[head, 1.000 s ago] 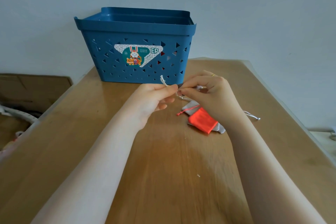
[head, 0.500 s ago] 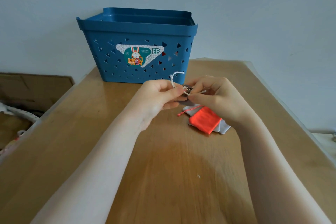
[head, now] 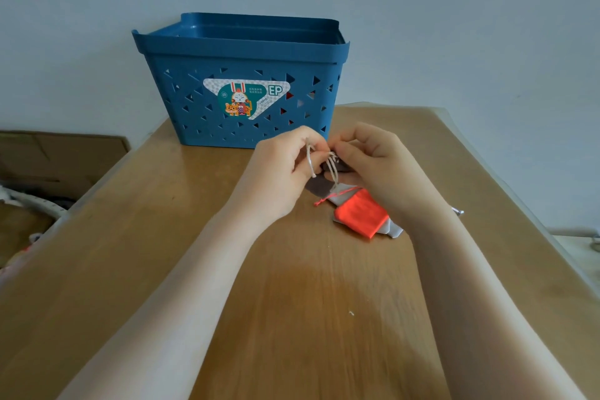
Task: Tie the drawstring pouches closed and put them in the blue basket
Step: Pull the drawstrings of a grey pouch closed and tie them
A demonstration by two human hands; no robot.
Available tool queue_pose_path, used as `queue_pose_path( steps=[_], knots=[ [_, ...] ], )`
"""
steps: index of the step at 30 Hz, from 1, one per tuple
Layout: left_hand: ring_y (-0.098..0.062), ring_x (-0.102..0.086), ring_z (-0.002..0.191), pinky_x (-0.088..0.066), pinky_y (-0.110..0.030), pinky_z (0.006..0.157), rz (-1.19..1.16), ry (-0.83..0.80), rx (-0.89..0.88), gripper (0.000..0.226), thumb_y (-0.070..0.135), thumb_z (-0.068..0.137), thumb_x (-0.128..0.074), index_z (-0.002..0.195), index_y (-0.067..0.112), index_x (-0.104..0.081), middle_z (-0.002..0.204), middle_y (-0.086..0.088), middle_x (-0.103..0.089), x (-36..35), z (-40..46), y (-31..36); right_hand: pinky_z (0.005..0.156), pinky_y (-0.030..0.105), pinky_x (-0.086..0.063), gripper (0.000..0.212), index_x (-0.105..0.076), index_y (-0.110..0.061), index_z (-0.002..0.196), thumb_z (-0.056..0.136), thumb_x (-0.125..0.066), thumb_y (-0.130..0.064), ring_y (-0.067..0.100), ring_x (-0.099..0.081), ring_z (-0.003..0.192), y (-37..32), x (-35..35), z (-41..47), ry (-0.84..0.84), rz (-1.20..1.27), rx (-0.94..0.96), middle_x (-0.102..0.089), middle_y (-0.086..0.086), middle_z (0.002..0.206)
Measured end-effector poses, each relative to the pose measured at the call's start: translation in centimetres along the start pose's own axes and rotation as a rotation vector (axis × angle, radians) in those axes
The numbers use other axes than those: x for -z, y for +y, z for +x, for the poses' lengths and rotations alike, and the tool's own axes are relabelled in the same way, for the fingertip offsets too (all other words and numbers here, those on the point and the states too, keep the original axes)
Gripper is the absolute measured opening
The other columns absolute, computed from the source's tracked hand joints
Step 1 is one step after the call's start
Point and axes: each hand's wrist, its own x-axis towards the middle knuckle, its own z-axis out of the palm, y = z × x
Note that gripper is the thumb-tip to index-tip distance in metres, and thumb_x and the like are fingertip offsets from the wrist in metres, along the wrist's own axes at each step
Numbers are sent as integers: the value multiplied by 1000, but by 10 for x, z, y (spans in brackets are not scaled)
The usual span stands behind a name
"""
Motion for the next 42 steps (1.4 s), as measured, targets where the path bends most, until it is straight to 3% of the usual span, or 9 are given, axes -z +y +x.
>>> queue_pose_path(
  steps=[5, 8, 10, 12, 17, 20, 25, 36, 42],
  knots=[
    [-12, -53, 66, -42, -18, 59, 114, 112, -162, 7, 11, 86, -59, 90, 6, -64, 75, 6, -56, -4, 1, -6, 85, 44, -54, 17, -63, -19, 79, 93, -54, -14, 25, -68, 84, -2, -4, 0, 28, 7, 2, -70, 7, 84],
    [-23, -56, 68, -46, -35, 59, 229, 113, -265, 17, 20, 86, -54, 89, 6, -62, 80, -5, -60, -2, 1, -12, 73, 22, -54, 19, -63, -20, 75, 91, -56, -14, 8, -66, 71, -4, -6, 0, 30, -29, -2, -68, -3, 73],
    [-28, -56, 66, -47, -38, 55, 285, 111, -306, 23, 24, 87, -48, 91, 5, -61, 82, -7, -59, -1, 0, -13, 60, 12, -47, 20, -64, -19, 73, 91, -57, -14, 0, -58, 58, -6, -6, -1, 31, -50, -11, -65, -7, 66],
    [-29, -55, 64, -47, -38, 51, 318, 111, -354, 22, 24, 90, -46, 93, 6, -58, 83, -8, -57, -1, -1, -13, 57, 12, -45, 21, -64, -18, 71, 91, -57, -14, 0, -55, 55, -7, -5, -2, 31, -51, -17, -63, -8, 62],
    [-29, -50, 57, -44, -39, 45, 343, 120, -444, 6, 22, 96, -41, 97, 16, -43, 81, -8, -53, -3, -4, -12, 67, 22, -53, 26, -66, -16, 66, 90, -59, -10, 10, -62, 62, -7, -4, -3, 1, 157, -95, -65, -3, 61],
    [-29, -50, 55, -44, -40, 45, 398, 172, -502, 3, 18, 95, -45, 98, 16, -45, 83, -7, -57, -4, -3, -14, 69, 22, -56, 18, -68, -6, 74, 89, -59, -5, 14, -64, 69, -5, 0, -3, -67, 383, -181, -66, 7, 69],
    [-25, -57, 66, -45, -40, 51, 343, 225, -539, 7, 21, 98, -44, 98, 16, -49, 93, 0, -56, -6, -3, -19, 79, 25, -56, 13, -68, -4, 78, 87, -58, -3, 17, -65, 76, -4, 4, -3, -144, 486, -220, -67, 10, 74],
    [-15, -54, 77, -45, -36, 61, 178, 182, -383, 7, 27, 95, -47, 96, 20, -49, 91, 0, -58, -10, -2, -23, 64, 17, -54, 16, -65, -1, 75, 88, -56, 1, 11, -66, 67, -2, 1, -3, -167, 464, -234, -67, 8, 68],
    [-10, -52, 76, -42, -33, 64, 78, 134, -234, 28, 33, 90, -46, 91, 8, -58, 86, 1, -59, -11, -3, -21, 61, 19, -53, 20, -63, 2, 73, 89, -51, 4, 10, -61, 60, -4, -3, -2, -99, 338, -210, -59, 13, 69]
  ],
)
